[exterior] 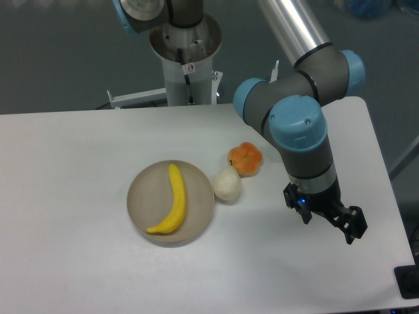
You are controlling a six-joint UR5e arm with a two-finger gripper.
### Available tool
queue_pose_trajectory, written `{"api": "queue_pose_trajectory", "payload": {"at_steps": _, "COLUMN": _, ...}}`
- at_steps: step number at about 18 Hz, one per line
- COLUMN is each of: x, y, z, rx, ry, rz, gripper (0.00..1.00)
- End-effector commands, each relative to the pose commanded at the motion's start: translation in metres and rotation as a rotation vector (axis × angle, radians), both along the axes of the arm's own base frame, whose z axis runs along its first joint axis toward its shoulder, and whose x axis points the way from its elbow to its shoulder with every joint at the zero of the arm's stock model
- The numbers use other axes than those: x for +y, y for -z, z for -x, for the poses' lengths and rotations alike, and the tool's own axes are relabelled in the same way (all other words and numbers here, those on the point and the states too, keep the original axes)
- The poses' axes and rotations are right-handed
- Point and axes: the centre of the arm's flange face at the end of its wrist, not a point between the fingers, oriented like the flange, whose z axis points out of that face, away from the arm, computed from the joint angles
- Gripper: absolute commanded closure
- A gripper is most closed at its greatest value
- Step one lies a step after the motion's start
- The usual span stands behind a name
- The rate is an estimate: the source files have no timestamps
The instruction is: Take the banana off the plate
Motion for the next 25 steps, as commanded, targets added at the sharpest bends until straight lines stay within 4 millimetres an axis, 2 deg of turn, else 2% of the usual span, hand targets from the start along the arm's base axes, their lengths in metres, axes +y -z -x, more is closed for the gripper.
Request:
{"api": "queue_pose_trajectory", "payload": {"at_steps": 11, "x": -0.004, "y": -0.003, "z": -0.002, "rx": 0.000, "ry": -0.004, "rz": -0.002, "gripper": 0.00}}
{"api": "queue_pose_trajectory", "payload": {"at_steps": 19, "x": -0.006, "y": -0.004, "z": -0.005, "rx": -0.016, "ry": -0.098, "rz": -0.039, "gripper": 0.00}}
{"api": "queue_pose_trajectory", "payload": {"at_steps": 25, "x": -0.020, "y": -0.023, "z": -0.020, "rx": -0.084, "ry": -0.163, "rz": -0.019, "gripper": 0.00}}
